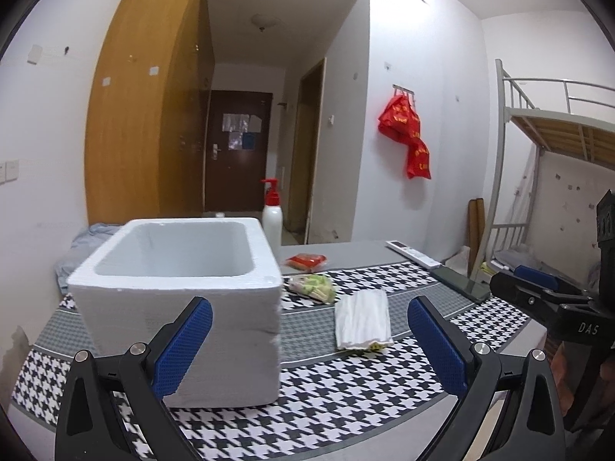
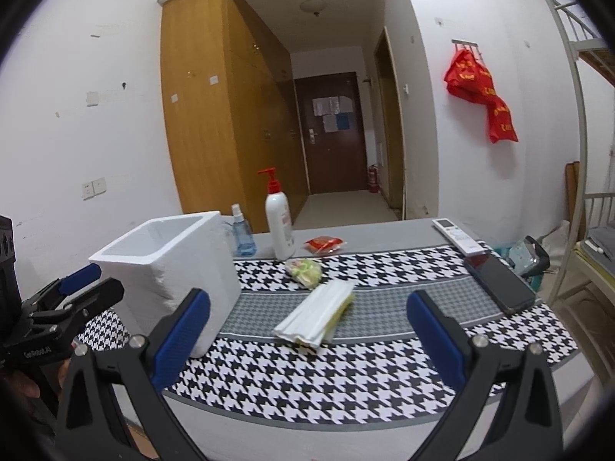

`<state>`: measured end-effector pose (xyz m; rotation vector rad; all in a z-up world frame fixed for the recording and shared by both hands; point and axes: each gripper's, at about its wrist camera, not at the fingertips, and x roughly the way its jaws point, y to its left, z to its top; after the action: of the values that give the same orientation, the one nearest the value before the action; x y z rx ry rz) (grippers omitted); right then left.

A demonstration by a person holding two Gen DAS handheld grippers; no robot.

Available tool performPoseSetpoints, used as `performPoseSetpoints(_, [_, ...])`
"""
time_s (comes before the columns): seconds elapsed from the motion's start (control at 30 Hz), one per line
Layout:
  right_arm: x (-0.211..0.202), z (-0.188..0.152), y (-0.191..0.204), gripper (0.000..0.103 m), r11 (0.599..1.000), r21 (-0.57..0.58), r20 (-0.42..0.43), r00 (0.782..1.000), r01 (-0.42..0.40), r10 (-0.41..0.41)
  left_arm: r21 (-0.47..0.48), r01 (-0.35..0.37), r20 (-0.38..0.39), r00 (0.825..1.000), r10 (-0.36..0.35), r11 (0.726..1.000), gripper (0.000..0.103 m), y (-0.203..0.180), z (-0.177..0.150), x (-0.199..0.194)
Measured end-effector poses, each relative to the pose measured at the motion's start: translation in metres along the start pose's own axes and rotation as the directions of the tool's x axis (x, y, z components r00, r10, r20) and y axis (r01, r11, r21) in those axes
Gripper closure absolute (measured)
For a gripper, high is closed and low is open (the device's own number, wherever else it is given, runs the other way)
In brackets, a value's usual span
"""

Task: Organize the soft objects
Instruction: 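Move the left tool toward the folded white cloth on the table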

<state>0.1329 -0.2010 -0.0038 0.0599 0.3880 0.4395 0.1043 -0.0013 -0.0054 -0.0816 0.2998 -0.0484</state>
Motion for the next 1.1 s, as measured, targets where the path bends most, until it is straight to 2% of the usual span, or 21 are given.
performPoseSetpoints(0.57, [0.018,-0.008,-0.04,0.0,0.998,0.05,-0.052,0.998,0.037,-0.034,0.075,0.088,-0.08,0.993,-0.082,0.993,0.001,-0.041,-0.004,0.036])
performPoseSetpoints(1.1, [0.041,-0.012,-0.064,0.0,0.998,0.055,-0.117,0.993,0.016,-0.009,0.087,0.1,-0.167,0.982,-0.084,0.991,0.001,-0.061,-0.009,0.075])
